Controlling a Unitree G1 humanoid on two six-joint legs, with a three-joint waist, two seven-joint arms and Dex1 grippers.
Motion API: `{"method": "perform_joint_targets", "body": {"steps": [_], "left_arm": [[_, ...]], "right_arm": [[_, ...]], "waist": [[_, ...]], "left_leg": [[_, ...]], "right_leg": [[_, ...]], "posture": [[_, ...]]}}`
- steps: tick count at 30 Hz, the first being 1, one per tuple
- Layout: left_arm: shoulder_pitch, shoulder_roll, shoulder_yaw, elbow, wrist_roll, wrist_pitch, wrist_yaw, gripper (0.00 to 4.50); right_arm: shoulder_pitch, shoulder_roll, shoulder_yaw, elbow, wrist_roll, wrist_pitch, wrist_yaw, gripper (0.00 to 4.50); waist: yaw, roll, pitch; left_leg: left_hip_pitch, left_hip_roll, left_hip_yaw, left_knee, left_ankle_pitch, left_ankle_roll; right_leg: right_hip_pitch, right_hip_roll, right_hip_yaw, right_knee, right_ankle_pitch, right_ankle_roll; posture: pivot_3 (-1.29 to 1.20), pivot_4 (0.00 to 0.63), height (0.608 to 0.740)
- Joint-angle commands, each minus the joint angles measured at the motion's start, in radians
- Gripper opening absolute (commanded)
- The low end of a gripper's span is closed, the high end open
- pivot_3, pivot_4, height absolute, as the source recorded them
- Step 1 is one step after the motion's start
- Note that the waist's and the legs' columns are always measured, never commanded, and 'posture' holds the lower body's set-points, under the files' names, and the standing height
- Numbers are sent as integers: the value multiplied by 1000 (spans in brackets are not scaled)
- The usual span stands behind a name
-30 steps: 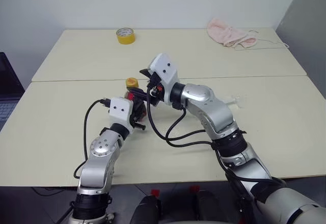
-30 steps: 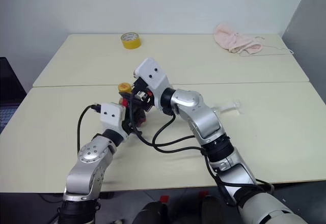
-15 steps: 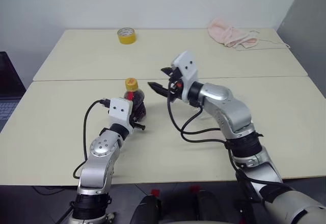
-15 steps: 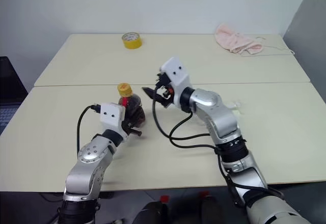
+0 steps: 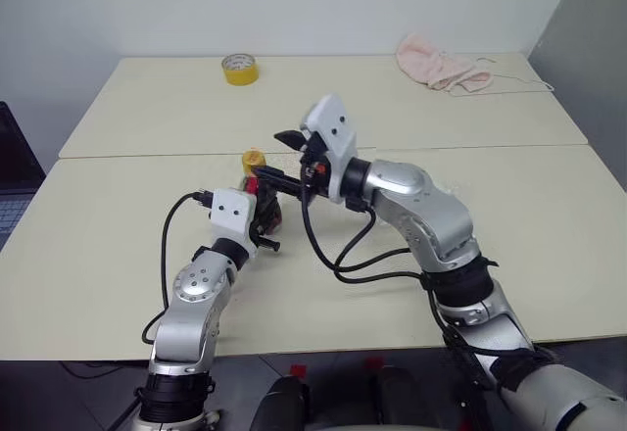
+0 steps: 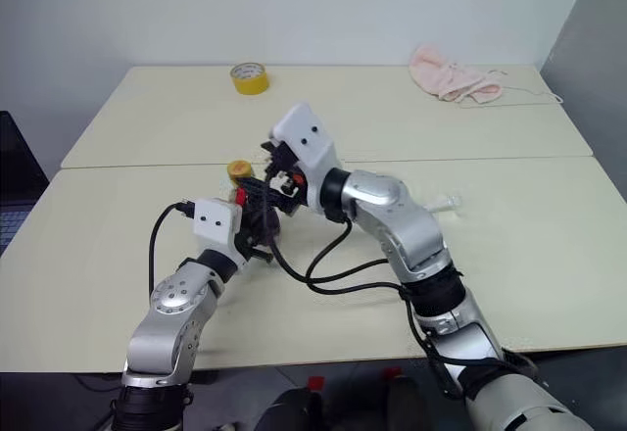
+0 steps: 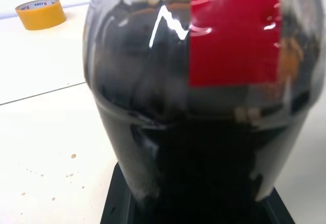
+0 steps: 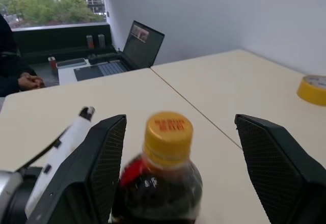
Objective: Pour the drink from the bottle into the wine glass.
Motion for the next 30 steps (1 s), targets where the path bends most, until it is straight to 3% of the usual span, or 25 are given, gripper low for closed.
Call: {"method": "perform_joint_targets", "body": {"steps": [1, 30], "left_arm": [[-12, 4, 8, -35, 1, -39, 1, 757], [-24, 4, 10, -25, 2, -40, 1, 757]], "right_arm": [[-26, 18, 8, 22, -20, -46, -12, 3637], [-26, 13, -10, 93, -70, -90, -10, 3637]], "waist": [[0, 0, 0], [0, 0, 0]], "left_leg": [[0, 0, 0, 0, 0, 0], [0, 0, 0, 0, 0, 0]], "right_leg": [[0, 0, 0, 0, 0, 0], [0, 0, 0, 0, 0, 0]], "posture": [[0, 150, 740], [0, 150, 740]]}}
